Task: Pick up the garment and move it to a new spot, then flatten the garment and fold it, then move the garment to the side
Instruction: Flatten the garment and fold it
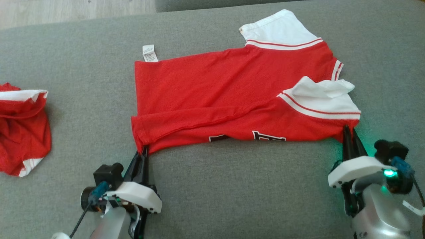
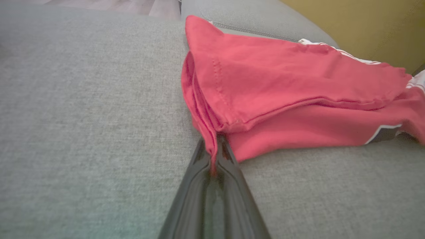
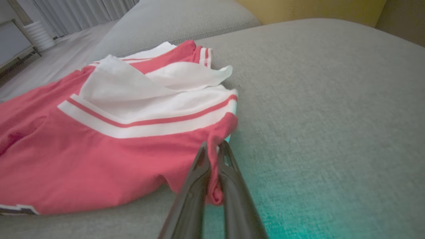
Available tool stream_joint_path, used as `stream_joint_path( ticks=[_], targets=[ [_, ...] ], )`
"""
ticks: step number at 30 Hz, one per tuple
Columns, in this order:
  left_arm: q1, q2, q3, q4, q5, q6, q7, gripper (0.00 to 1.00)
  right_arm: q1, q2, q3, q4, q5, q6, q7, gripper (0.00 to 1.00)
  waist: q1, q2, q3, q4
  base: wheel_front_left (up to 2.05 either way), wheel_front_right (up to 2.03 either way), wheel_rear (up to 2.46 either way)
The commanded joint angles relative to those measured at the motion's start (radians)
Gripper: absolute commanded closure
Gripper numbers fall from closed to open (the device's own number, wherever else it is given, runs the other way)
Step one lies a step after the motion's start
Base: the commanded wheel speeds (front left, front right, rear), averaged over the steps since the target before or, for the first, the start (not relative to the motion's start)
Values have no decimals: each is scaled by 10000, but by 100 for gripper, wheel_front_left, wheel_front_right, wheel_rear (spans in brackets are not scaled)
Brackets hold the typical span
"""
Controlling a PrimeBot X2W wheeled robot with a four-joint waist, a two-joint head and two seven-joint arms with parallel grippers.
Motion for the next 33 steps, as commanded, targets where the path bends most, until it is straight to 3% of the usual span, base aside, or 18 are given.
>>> stream_joint_path(
  ticks=[1, 6, 12, 28, 29, 30, 31, 32, 33],
  targets=[
    [-37, 72, 257, -263, -67, -36, 20, 100, -116, -24, 347, -422, 95, -7, -65, 100, 0, 0, -62, -1, 0, 0, 0],
    [-513, 164, 758, -978, 129, -56, 20, 100, -568, -231, 440, -951, 631, -7, -65, 100, 0, 0, -549, -22, 0, 0, 0],
    [-614, 301, 1285, -1187, 227, -65, 20, 100, -848, -722, 646, -754, 1139, -7, -65, 100, 0, 0, -1493, -49, 0, 0, 0],
    [1977, 85, 1299, -321, -201, -68, 20, 100, 1458, -918, 1452, -353, 2150, -7, -65, 100, 0, 0, -2196, 84, 0, 0, 0],
    [2063, 82, 1273, -327, -159, -68, 20, 94, 1536, -923, 1474, -377, 2168, -7, -65, 100, 0, 0, -2179, 97, 0, 0, 0],
    [2116, 79, 1277, -347, -127, -68, 20, 59, 1581, -927, 1484, -404, 2180, -7, -65, 100, 0, 0, -2155, 108, 0, 0, 0],
    [2140, 78, 1222, -348, -24, -68, 20, 2, 1596, -934, 1486, -434, 2179, -7, -65, 71, 0, 0, -2113, 119, 0, 0, 0],
    [2137, 77, 1164, -348, 52, -68, 20, 0, 1580, -936, 1480, -464, 2161, -7, -65, 16, 0, 0, -2078, 128, 0, 0, 0],
    [2115, 76, 1117, -358, 88, -68, 20, 0, 1540, -930, 1459, -488, 2133, -7, -65, 0, 0, 0, -2045, 135, 0, 0, 0]
  ],
)
